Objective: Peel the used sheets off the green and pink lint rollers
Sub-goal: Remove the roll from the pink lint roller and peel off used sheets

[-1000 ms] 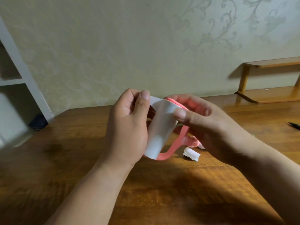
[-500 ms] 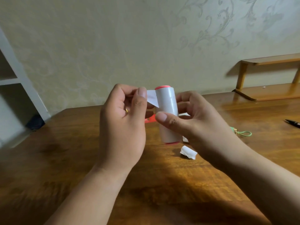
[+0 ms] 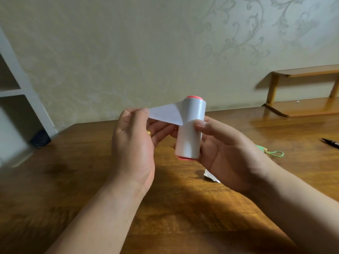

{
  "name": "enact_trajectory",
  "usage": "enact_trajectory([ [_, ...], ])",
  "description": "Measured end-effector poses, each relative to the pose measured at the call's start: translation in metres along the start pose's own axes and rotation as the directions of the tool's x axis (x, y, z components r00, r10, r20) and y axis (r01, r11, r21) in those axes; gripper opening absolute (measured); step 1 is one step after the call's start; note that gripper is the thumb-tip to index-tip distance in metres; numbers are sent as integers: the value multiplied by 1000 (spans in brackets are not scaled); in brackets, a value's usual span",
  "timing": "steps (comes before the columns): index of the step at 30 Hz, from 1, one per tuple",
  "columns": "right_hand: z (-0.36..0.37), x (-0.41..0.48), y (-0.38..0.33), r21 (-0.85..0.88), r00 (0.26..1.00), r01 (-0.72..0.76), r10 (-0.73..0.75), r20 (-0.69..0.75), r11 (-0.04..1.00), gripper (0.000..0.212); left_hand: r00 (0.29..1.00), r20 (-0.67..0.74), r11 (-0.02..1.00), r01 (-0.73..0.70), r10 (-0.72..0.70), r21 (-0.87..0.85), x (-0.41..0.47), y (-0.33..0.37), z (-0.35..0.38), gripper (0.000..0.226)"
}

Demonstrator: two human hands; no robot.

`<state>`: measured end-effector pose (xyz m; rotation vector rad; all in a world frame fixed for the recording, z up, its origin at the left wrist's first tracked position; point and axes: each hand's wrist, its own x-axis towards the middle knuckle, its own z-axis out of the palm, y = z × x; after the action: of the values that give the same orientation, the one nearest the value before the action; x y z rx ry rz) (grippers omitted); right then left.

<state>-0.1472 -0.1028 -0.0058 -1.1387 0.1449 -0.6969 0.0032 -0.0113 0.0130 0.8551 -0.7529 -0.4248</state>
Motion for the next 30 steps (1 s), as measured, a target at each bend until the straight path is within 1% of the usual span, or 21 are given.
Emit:
enact_trajectory([
  [3, -1, 0, -1, -57, 1000, -17, 17, 10, 998, 52, 999, 29, 995, -38, 36, 88, -3, -1, 1, 13],
  [6, -3, -1, 0, -234, 999, 38, -31, 32, 971, 50, 997, 53, 986, -72, 65, 150, -5, -2, 3, 13],
  [8, -4, 1, 0, -293, 998, 34, -46, -35, 956, 51, 997, 45, 987, -64, 58, 149, -6, -4, 3, 12],
  [10, -7, 3, -1, -267, 994, 18, -47, -102, 963, 46, 1000, 18, 997, -10, 9, 80, -4, -3, 3, 9],
  [12, -7, 2, -3, -194, 997, 28, -42, -64, 981, 44, 993, -7, 991, 119, -120, -59, 1, -1, 3, 12],
  [14, -4, 2, -4, -108, 1000, 20, -21, -5, 994, 51, 963, -21, 948, 260, -268, -181, 5, 1, 2, 21],
  [15, -3, 1, -5, -71, 1000, 7, -7, 9, 997, 52, 950, -19, 930, 301, -312, -209, 7, 2, 0, 22],
  [17, 0, 2, -3, -12, 1000, -23, 23, 16, 1000, 52, 940, -4, 919, 333, -341, -210, 9, 1, -2, 21],
  [19, 0, 3, -2, 49, 998, -57, 58, -28, 997, 52, 955, 38, 940, 296, -294, -167, 9, 0, -2, 17],
  [21, 0, 4, -1, 71, 992, -77, 84, -93, 995, 52, 974, 141, 983, 183, -177, -33, 6, -3, -1, 20],
  [22, 0, 4, 1, 44, 988, -82, 87, -126, 996, 53, 972, 196, 992, 125, -129, 32, 4, -3, 0, 25],
  [23, 0, 4, 2, -1, 983, -91, 90, -159, 996, 56, 968, 227, 992, 89, -107, 88, 1, -3, 3, 41],
  [25, -1, 5, 5, -69, 970, -92, 74, -232, 993, 61, 962, 251, 984, 63, -105, 168, -4, -5, 5, 81],
  [26, 0, 4, 5, -78, 963, -69, 45, -266, 995, 57, 960, 266, 979, 33, -87, 202, -6, -7, 4, 88],
  [28, 2, 3, 4, -101, 947, -9, -24, -320, 995, 42, 940, 338, 961, -51, -45, 270, -11, -11, 2, 81],
  [30, 4, 2, 0, -133, 944, 22, -64, -324, 991, 36, 928, 368, 932, -85, -55, 351, -15, -14, 2, 82],
])
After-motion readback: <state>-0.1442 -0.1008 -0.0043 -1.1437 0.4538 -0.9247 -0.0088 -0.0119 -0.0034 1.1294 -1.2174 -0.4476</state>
